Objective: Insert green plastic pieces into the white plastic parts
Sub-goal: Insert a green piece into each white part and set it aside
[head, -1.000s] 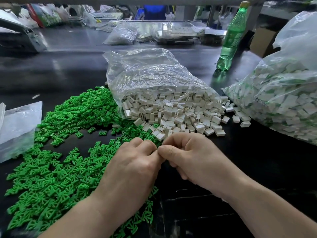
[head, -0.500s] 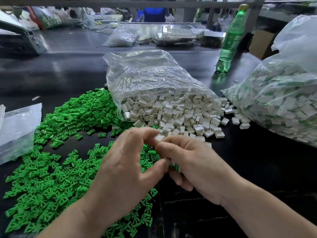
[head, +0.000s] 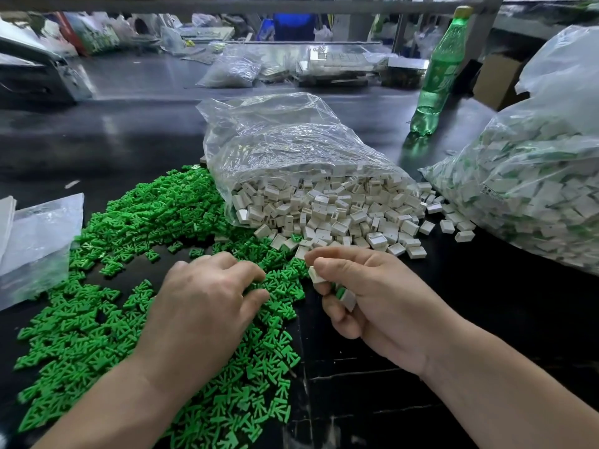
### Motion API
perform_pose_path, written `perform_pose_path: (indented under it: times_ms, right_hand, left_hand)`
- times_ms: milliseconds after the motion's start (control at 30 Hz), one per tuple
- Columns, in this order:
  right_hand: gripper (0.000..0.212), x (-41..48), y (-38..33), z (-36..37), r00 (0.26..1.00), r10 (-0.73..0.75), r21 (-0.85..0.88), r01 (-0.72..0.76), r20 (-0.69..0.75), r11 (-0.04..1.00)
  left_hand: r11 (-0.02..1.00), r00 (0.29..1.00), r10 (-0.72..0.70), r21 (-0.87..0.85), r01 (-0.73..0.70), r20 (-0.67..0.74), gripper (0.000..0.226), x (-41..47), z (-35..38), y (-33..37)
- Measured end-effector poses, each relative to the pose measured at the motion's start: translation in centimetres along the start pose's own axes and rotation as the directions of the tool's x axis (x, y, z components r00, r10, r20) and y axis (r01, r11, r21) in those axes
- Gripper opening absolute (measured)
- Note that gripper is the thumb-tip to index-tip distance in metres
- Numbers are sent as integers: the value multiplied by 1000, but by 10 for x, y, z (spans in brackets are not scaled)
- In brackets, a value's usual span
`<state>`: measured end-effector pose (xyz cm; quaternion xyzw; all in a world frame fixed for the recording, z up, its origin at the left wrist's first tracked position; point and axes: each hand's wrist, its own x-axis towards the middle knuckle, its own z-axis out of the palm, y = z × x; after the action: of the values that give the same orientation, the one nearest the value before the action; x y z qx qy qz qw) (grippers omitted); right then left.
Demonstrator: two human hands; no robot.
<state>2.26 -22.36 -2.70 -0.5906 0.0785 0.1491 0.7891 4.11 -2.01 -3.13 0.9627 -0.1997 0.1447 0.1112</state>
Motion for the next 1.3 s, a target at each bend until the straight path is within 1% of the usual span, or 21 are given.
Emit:
perform_pose_path:
  times_ms: [67, 133, 167, 233, 300, 367, 433, 500, 567, 700, 733, 833, 867, 900, 933, 1000, 1033, 1067, 1167, 1300]
  right_hand:
    - [7, 0, -1, -1, 1000, 20, 38, -21, 22, 999]
    - [5, 0, -2, -2, 998, 28, 68, -32, 59, 997]
    - [6, 0, -2, -3, 997, 28, 76, -33, 73, 997]
    - [8, 0, -3, -3, 996, 19, 77, -26, 88, 997]
    - [6, -1, -3, -3, 995, 2, 73, -9, 95, 997]
    - [6, -1, -3, -3, 995, -15, 66, 9, 97, 998]
    - [10, -2, -2, -2, 995, -23, 59, 17, 101, 998]
    - [11, -2, -2, 0, 992, -32, 50, 26, 118, 998]
    - [10, -4, -3, 1, 988, -47, 38, 42, 145, 998]
    - [14, -6, -3, 3, 984, -64, 1, 65, 166, 998]
    - [14, -6, -3, 3, 983, -64, -4, 66, 169, 998]
    - [12, -7, -2, 4, 982, -66, -10, 69, 178, 998]
    - [10, -7, -2, 4, 981, -73, -11, 76, 181, 997]
    - [9, -7, -1, 4, 979, -82, -13, 85, 185, 996]
    - [9, -7, -1, 4, 978, -93, -15, 97, 189, 995]
    - [8, -7, 1, 5, 974, -120, -28, 128, 191, 991]
    - [9, -7, 2, 6, 973, -137, -49, 148, 186, 988]
    - [10, -8, 3, 7, 972, -156, -80, 172, 178, 982]
    - [12, -8, 5, 8, 965, -212, -173, 237, 155, 956]
    - [15, -10, 6, 7, 951, -274, -256, 303, 143, 918]
  left_hand:
    - [993, 999, -20, -115, 15, -43, 17, 0, 0, -2]
    - [958, 995, -84, -278, 66, -53, 24, 0, -3, -3]
    - [939, 992, -114, -333, 89, -57, 24, 1, -5, -3]
    - [920, 987, -146, -377, 110, -68, 21, 1, -7, -4]
    - [910, 987, -148, -399, 108, -70, 18, 1, -7, -4]
    - [870, 984, -160, -483, 105, -74, 16, 1, -6, -3]
    - [767, 981, -194, -628, 132, -30, 18, 0, -5, -1]
    - [613, 978, -193, -770, 178, 73, 21, 0, -4, 2]
    - [474, 979, -161, -860, 191, 129, 19, -1, -3, 4]
    - [346, 978, -160, -921, 181, 132, 10, 0, -3, 7]
    - [326, 977, -166, -928, 180, 131, 12, 0, -3, 7]
    - [312, 968, -207, -928, 206, 145, 29, -2, -1, 4]
    - [288, 963, -219, -932, 219, 159, 32, -2, 0, 4]
    - [229, 957, -226, -945, 236, 184, 32, -2, 0, 4]
    - [137, 950, -223, -958, 251, 217, 27, -1, 1, 5]
    - [-38, 942, -184, -960, 278, 280, 13, 0, 0, 9]
    - [-86, 937, -170, -952, 294, 305, 9, 0, 0, 11]
    - [-110, 933, -163, -946, 306, 321, 6, 0, 0, 13]
    - [-102, 935, -149, -946, 308, 320, 6, -1, 0, 15]
    - [-54, 947, -152, -959, 277, 282, 17, -3, 0, 15]
